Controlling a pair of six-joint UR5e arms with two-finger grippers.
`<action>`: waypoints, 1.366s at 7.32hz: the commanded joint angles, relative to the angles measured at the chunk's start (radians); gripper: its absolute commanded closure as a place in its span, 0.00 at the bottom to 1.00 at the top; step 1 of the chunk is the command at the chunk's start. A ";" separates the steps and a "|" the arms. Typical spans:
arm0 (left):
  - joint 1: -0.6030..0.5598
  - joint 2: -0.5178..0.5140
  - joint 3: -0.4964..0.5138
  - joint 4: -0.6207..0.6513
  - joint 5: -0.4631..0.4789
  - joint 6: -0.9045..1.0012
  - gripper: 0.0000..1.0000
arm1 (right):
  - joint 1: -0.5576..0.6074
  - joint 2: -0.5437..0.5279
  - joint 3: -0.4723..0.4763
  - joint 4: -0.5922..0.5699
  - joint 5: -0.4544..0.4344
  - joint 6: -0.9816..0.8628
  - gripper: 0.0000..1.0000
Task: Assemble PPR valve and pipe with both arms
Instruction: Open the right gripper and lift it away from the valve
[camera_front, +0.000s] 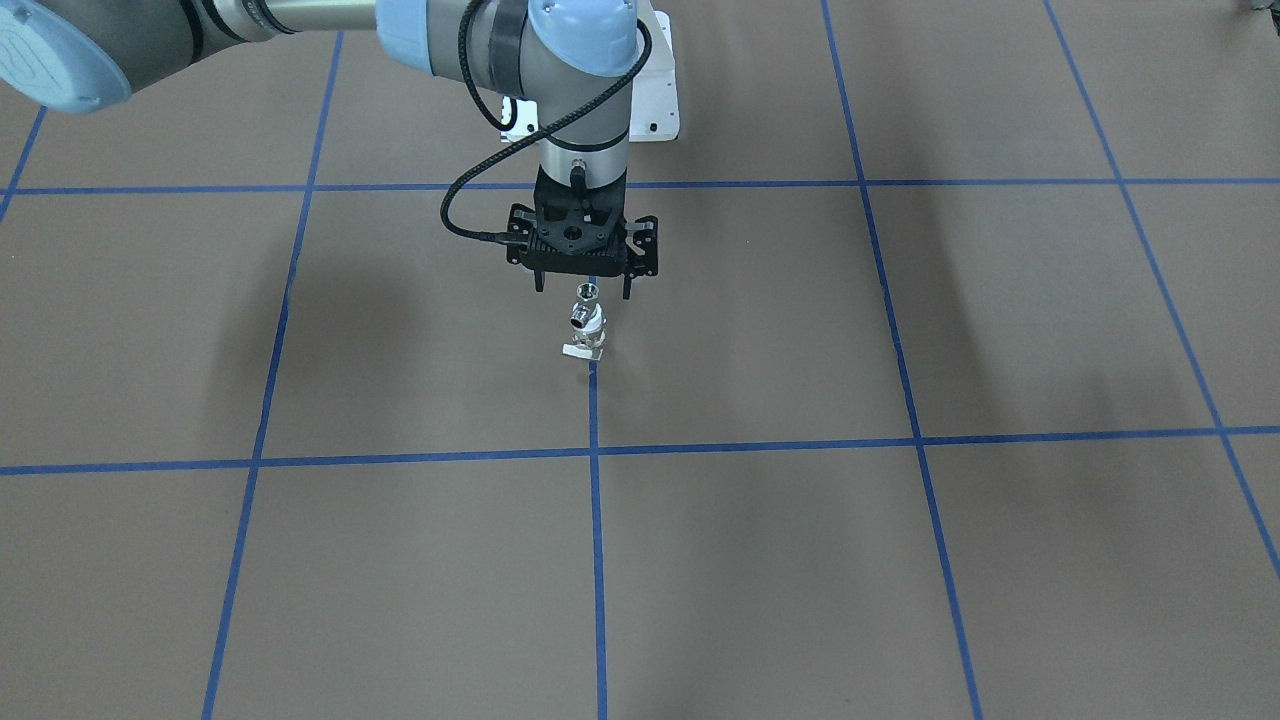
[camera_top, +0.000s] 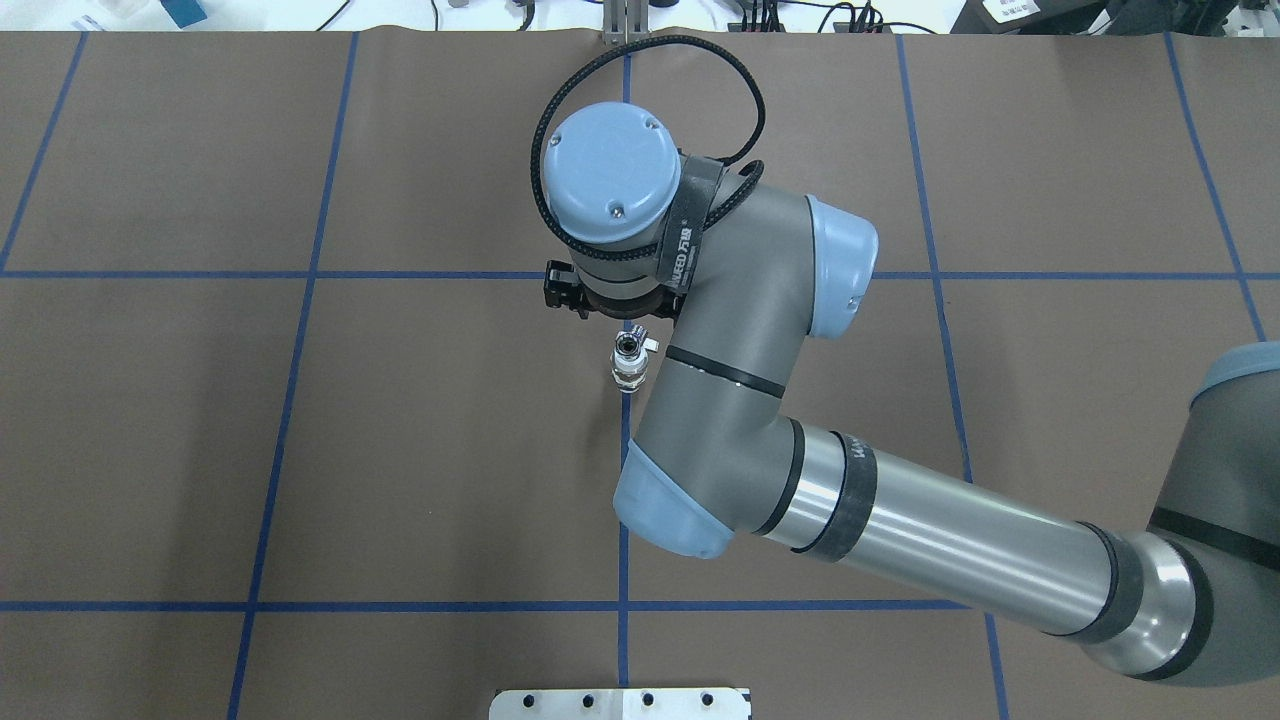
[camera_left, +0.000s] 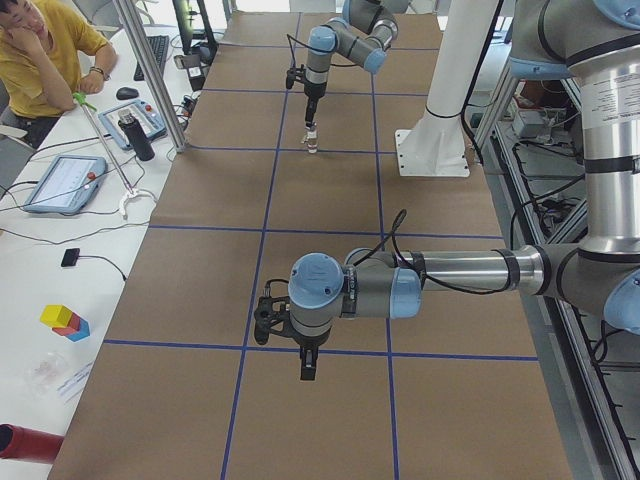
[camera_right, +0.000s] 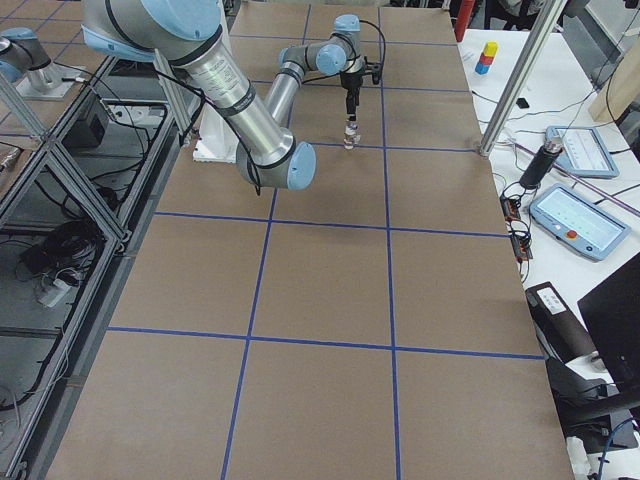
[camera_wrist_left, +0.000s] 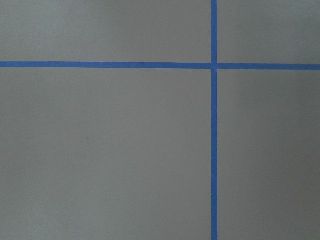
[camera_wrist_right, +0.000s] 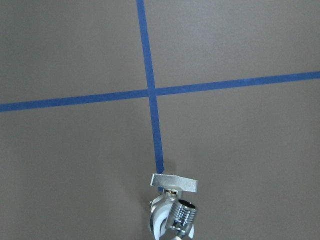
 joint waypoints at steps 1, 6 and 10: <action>0.000 0.012 0.004 0.000 0.001 -0.005 0.00 | 0.143 -0.024 0.035 -0.003 0.130 -0.128 0.01; -0.002 0.003 -0.004 0.009 0.008 -0.012 0.00 | 0.525 -0.359 0.137 -0.006 0.342 -0.796 0.00; 0.145 -0.093 -0.014 0.015 0.106 -0.135 0.00 | 0.720 -0.706 0.207 0.002 0.392 -1.190 0.00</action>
